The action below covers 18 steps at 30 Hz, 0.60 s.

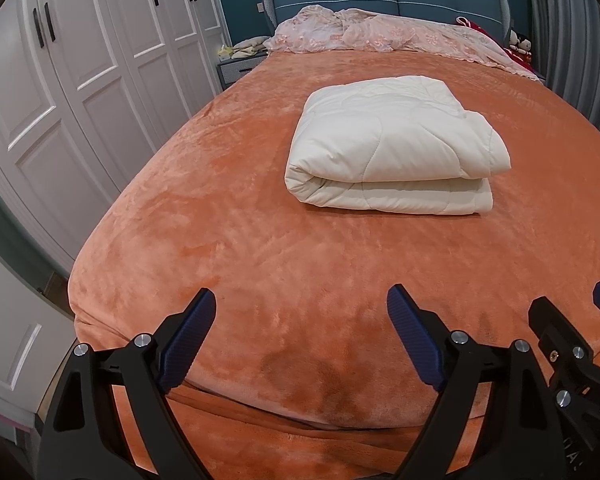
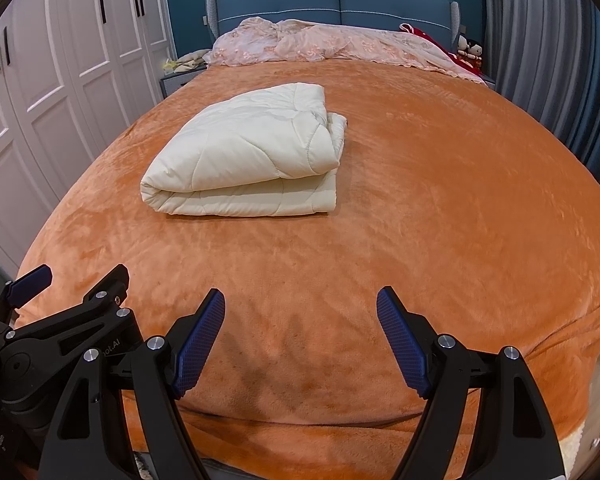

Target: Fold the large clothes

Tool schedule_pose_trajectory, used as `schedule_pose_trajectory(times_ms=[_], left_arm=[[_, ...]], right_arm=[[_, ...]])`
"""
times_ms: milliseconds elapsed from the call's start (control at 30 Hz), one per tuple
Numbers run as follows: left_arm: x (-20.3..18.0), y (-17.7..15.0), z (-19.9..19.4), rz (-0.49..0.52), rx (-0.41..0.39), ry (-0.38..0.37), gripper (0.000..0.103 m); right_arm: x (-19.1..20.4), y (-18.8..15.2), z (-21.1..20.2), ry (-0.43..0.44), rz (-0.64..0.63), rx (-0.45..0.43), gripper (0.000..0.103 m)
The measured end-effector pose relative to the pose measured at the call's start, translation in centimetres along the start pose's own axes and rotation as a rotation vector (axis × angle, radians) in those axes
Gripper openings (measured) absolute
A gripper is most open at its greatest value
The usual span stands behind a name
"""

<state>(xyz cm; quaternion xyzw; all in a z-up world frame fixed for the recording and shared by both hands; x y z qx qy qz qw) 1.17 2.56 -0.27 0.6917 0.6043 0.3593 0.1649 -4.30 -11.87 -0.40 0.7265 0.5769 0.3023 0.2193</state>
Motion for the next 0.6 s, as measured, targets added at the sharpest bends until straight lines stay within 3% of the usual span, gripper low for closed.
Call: schedule_pose_trajectory(times_ms=[600], left_arm=[[-0.68, 0.02, -0.37, -0.006, 0.007, 0.009, 0.085]], right_arm=[[0.22, 0.04, -0.04, -0.006, 0.001, -0.006, 0.076]])
Point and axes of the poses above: each gripper's, at about its wrist camera, not at the fingertips, and z roughly the way its jaws point, x to its left, y to its top, the point moved 1 cm from there along z, roughly the way its jaws point, and after that the axes turned 12 degrees about y, right-handed, at the moved point
